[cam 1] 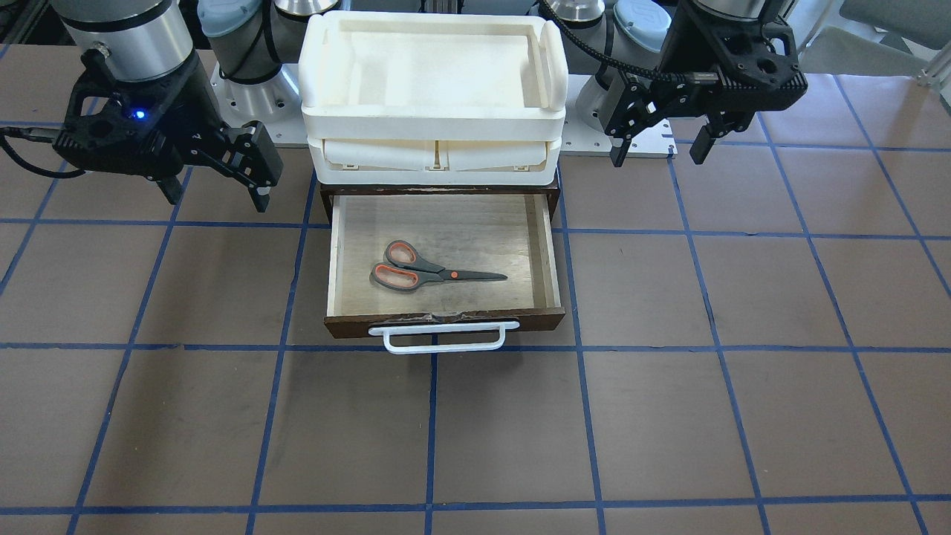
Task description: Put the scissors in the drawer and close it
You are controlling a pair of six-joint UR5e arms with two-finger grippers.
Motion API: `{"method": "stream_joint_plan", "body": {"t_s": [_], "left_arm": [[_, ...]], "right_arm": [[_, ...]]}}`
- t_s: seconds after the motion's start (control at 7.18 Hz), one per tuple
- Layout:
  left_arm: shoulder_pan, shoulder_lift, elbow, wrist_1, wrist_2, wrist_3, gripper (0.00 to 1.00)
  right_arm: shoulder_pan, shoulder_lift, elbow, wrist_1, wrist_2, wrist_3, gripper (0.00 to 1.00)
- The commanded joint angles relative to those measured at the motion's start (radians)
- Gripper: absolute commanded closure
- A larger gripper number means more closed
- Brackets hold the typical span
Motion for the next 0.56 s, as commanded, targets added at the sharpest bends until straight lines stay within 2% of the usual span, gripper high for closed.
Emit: {"method": "stream_joint_plan", "body": {"t_s": [0.0,0.28,0.42], "left_arm": [[-0.002,0.000,0.000,0.000,0.045,0.008,0.00],[-0.002,0.000,0.000,0.000,0.039,0.006,0.00],[-0.004,0.000,0.000,0.000,0.042,0.008,0.00]], "right_arm": [[0.010,-0.001,0.009,0.036,-0.047,-0.006,0.00],[0.010,-0.014,0.010,0.037,-0.032,-0.006,0.00],[0.005,-0.017,0.010,0.036,0.028,-0.028,0.00]]}}
